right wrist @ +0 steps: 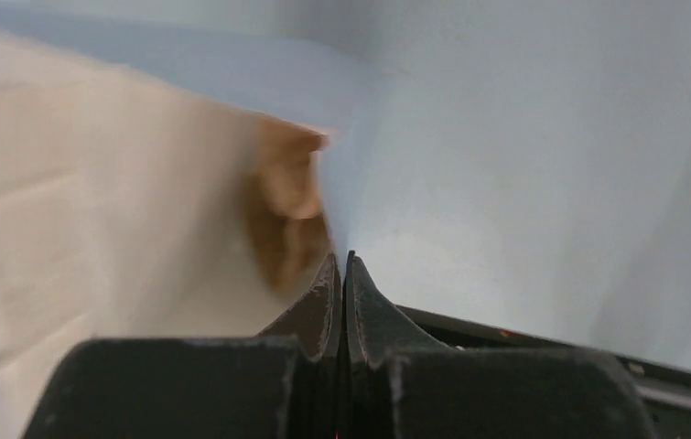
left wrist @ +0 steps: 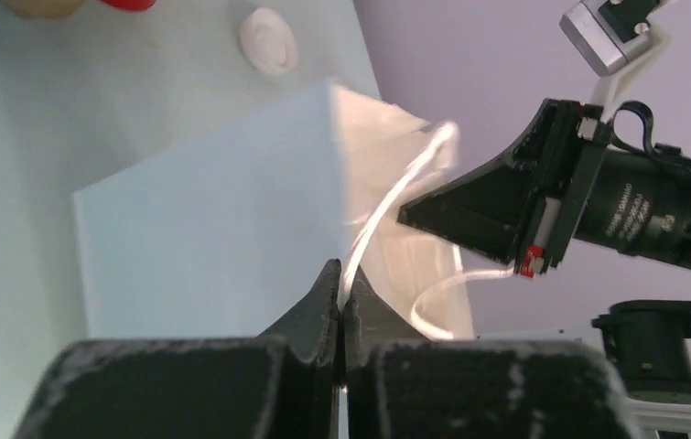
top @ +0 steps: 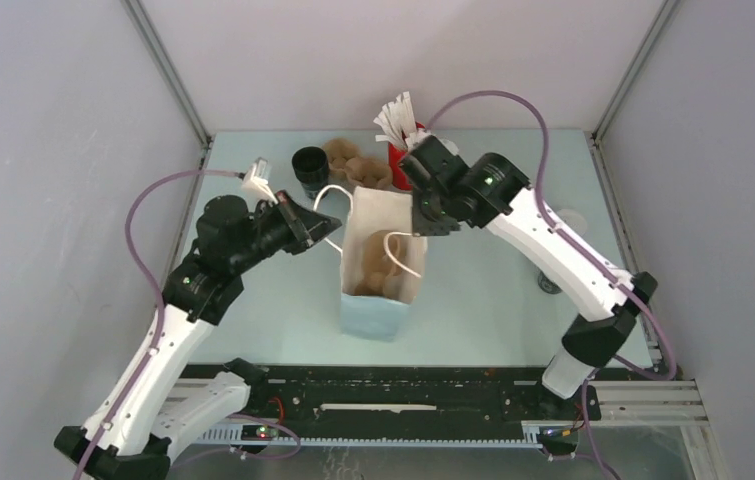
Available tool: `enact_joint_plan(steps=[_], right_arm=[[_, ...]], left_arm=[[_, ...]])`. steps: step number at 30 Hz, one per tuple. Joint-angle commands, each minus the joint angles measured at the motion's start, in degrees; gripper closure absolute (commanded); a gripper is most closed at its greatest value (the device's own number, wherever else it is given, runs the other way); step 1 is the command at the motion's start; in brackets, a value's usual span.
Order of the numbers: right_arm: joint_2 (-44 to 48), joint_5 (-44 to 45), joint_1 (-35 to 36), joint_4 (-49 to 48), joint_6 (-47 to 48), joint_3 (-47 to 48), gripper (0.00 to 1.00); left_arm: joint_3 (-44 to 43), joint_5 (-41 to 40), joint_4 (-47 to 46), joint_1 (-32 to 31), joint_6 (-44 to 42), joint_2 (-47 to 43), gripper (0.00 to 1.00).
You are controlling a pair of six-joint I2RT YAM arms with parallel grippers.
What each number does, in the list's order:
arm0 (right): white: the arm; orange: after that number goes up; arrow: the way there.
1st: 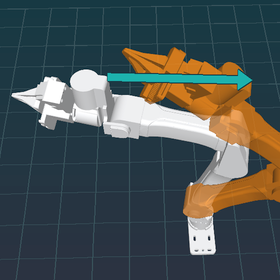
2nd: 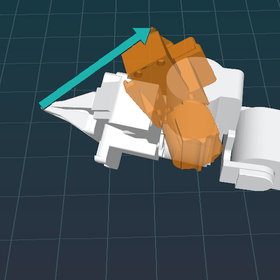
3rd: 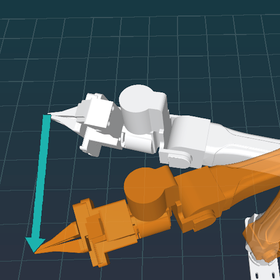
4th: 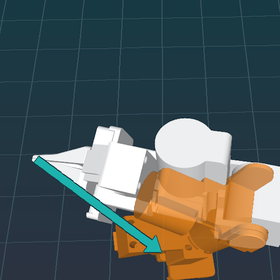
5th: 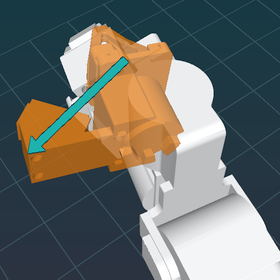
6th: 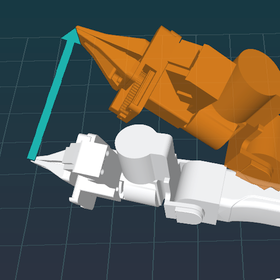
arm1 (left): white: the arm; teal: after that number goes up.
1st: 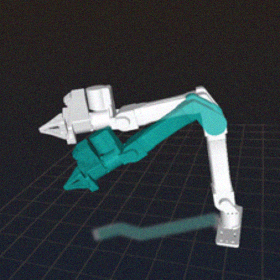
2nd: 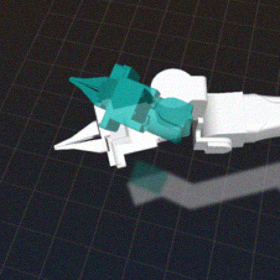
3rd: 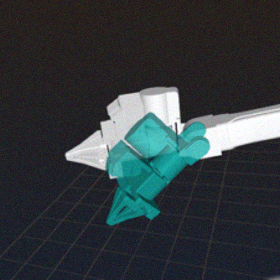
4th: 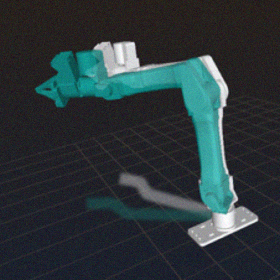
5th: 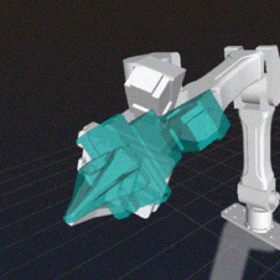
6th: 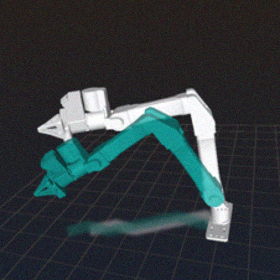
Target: Pack the takeout coffee
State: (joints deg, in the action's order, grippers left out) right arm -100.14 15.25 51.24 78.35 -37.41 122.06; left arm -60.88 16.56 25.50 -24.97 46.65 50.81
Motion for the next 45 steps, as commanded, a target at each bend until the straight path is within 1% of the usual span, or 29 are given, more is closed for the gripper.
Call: enact_joint_plan(steps=[1,2,3,5,7,8,9,10,11,12,13,14,15,17,19,21,23,24,26,29,30,31,33,38,41,43,45], right_arm=[[4.7,-0.9,-6.3,-10.9,1.5,-17.1,1.0],[5.0,-0.5,-6.1,-12.0,2.8,-18.0,1.0],[4.9,-0.3,-5.7,-11.2,3.9,-16.9,1.0],[4.2,-0.9,-4.7,-7.0,3.4,-10.5,1.0],[3.6,0.2,-3.0,-3.3,1.9,-4.1,1.0],[3.9,1.0,-2.1,-2.9,1.5,-3.0,1.0],[4.7,3.0,-1.3,-3.6,1.2,-3.7,1.0],[5.9,5.5,-0.8,-5.7,1.3,-6.5,1.0],[7.5,6.6,-1.0,-11.4,2.3,-14.1,1.0],[8.4,4.0,-2.4,-14.8,3.0,-18.8,1.0],[8.2,0.8,-5.1,-15.7,2.6,-20.7,1.0],[7.4,-0.8,-6.1,-14.6,2.3,-19.7,1.0],[6.7,0.7,-5.5,-13.0,3.2,-17.1,1.0],[6.3,5.8,-2.3,-11.0,6.6,-10.9,1.0],[6.1,5.4,-0.4,-9.0,8.7,-4.3,1.0],[6.1,6.2,1.5,-7.3,8.5,0.5,1.0],[7.1,10.5,4.4,-7.6,8.6,1.7,1.0],[8.4,12.8,5.9,-9.6,9.6,0.0,1.0],[12.2,15.6,7.9,-16.5,12.1,-6.8,1.0],[18.4,16.2,8.2,-27.8,14.3,-18.1,1.0],[20.0,16.3,8.3,-32.1,15.1,-20.7,1.0],[21.3,16.8,8.3,-34.3,15.7,-22.4,1.0],[22.7,17.7,8.2,-36.4,16.1,-24.0,1.0],[21.9,16.2,8.0,-33.5,14.1,-23.3,1.0],[20.3,16.1,7.2,-29.3,9.9,-23.9,1.0],[17.3,14.0,4.6,-25.0,6.1,-24.3,1.0],[10.5,9.9,0.4,-18.9,4.3,-24.0,1.0]], left_arm=[[7.9,-1.2,-3.2,0.8,1.7,2.6,1.0],[7.6,-0.8,-2.3,0.8,1.3,3.4,1.0],[6.4,0.0,-1.4,0.7,1.2,3.6,1.0],[2.0,0.7,-0.9,-0.6,0.6,2.2,1.0],[-2.9,-1.5,0.7,-2.4,-0.4,0.4,1.0],[-4.1,-2.6,0.9,-2.9,-0.6,-0.3,1.0],[-3.9,-3.4,0.8,-3.0,-0.4,-0.8,1.0],[-2.3,-4.5,0.0,-3.0,-0.3,-1.1,1.0],[0.1,-6.0,-0.9,-2.8,-0.2,-1.0,1.0],[2.3,-5.7,-0.9,-2.1,0.4,0.0,1.0],[3.8,-3.0,-1.9,-1.0,1.3,1.4,1.0],[3.5,-0.5,-3.0,-0.6,0.9,2.8,1.0],[1.0,-0.3,-2.3,-1.3,-0.1,3.5,1.0],[-4.8,-4.0,0.2,-4.2,-3.4,2.8,1.0],[-8.9,-5.7,1.5,-5.4,-3.8,1.2,1.0],[-9.9,-5.6,0.1,-5.9,-2.6,-0.4,1.0],[-9.1,-5.9,-1.1,-6.3,-2.1,-2.2,1.0],[-8.2,-6.6,-1.6,-6.5,-2.2,-3.1,1.0],[-6.1,-7.6,-2.9,-6.5,-1.9,-4.9,1.0],[-3.1,-6.4,-6.7,-6.6,-1.0,-6.7,1.0],[-2.2,-6.2,-7.7,-6.7,-0.8,-7.4,1.0],[-1.7,-6.2,-8.4,-6.8,-0.8,-7.8,1.0],[-1.0,-6.5,-8.8,-6.8,-1.4,-8.5,1.0],[-0.5,-7.4,-7.3,-6.8,-0.4,-8.3,1.0],[0.8,-11.8,-3.0,-6.8,3.1,-7.1,1.0],[3.6,-12.7,-0.5,-5.5,4.0,-5.4,1.0],[5.6,-9.6,2.1,-2.4,5.5,-1.7,1.0]])
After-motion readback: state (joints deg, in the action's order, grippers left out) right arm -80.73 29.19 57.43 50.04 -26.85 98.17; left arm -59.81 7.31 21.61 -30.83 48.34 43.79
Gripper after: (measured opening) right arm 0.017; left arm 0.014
